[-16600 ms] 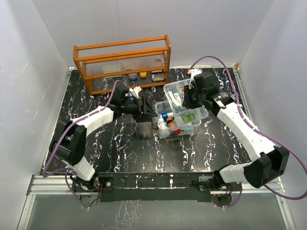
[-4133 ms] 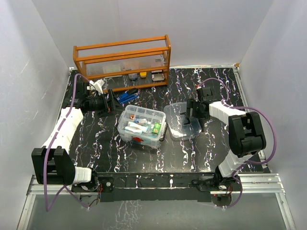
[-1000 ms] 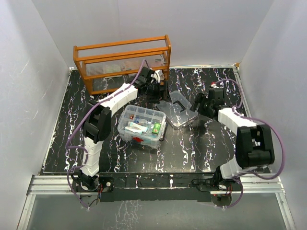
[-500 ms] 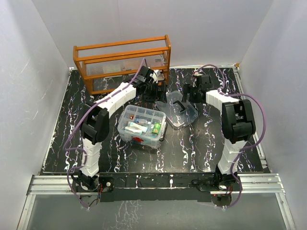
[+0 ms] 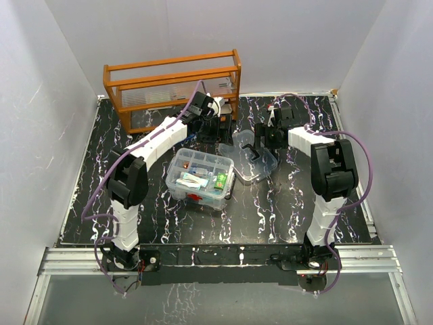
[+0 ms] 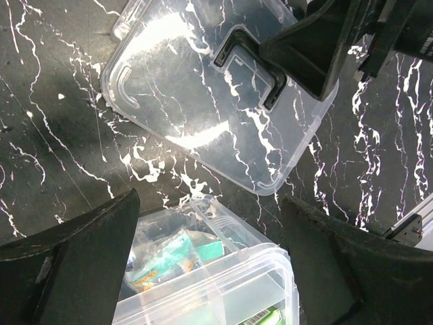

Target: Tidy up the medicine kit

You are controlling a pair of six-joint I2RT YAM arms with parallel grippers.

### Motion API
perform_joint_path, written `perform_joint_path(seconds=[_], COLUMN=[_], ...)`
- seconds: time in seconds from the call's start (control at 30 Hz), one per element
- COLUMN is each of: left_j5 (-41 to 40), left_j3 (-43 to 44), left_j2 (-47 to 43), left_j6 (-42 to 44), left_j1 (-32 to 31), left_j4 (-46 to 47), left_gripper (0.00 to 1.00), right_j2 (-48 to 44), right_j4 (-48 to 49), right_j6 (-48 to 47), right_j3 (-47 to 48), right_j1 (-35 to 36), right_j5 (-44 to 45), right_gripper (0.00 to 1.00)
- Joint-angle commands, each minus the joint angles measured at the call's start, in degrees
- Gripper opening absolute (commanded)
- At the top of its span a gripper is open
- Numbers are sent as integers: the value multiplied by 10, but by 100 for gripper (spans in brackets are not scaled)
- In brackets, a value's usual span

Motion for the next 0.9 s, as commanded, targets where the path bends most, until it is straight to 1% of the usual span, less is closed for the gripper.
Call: perform_joint_path(seconds=[0.0,0.17,0.33,0.47,0.57,0.67,0.77,0.87], left_j5=[-1,1,3,5,5,5,4,2], left_j3=[-9,-8,-9,-10,-10,-9,-7,-5], left_j2=[-52,-54,-56,-56,-56,-54,-56,-56], left_j6=[11,12,14,15,15,15,17,19], left_j1=[1,1,1,4,5,5,6,7], left_j4=[-16,-17,-19,-20,-19,-20,-22,-23], left_gripper=[84,84,84,84,84,84,84,85], right_j2=[-27,-28,9,16,-1,-29,-58,-71], right_j4=[3,-5,-28,-32,-32,-30,-20,-17], right_j6=[-2,-28,-27,-26,-7,13,5,-14], right_j3=[12,23,47,48,42,30,19,23], right_j1=[11,32,35,36,36,35,35,36], right_j5=[18,13,34,45,79,115,90,22], right_gripper=[85,86,87,84,81,74,74,80])
